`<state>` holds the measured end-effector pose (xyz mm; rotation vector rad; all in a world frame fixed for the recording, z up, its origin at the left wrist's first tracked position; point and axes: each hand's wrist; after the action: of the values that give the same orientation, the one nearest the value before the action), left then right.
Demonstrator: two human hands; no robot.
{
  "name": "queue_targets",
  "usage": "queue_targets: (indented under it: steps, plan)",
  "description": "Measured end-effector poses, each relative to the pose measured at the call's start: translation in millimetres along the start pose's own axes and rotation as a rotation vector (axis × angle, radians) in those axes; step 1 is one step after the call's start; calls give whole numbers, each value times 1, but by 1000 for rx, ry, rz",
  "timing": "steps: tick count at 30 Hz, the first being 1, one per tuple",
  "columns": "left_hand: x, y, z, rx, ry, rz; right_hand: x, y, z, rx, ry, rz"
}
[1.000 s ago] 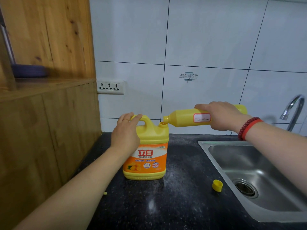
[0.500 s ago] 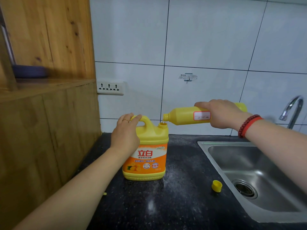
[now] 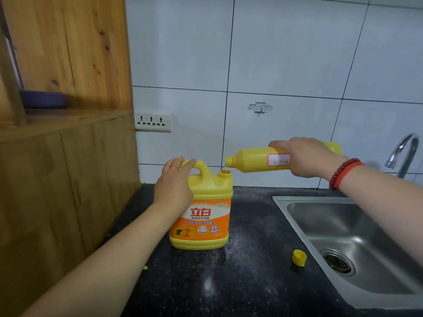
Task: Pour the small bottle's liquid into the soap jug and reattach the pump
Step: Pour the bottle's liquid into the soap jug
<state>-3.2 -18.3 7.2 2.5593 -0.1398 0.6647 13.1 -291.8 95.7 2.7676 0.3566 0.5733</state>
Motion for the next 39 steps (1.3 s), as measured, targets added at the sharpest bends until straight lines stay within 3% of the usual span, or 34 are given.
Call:
queue_targets:
  steps: [39]
  plan:
    - [-1,2,-2,-2,-5,-4,-1,2,1,14,10,3]
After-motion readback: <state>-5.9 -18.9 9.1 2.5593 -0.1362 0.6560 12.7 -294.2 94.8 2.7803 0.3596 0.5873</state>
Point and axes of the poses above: each hand's wrist, its own x-axis towards the middle knuckle, its own z-axis out of the palm, y = z × x, and after that the axes turned 4 degrees about -y, right-handed
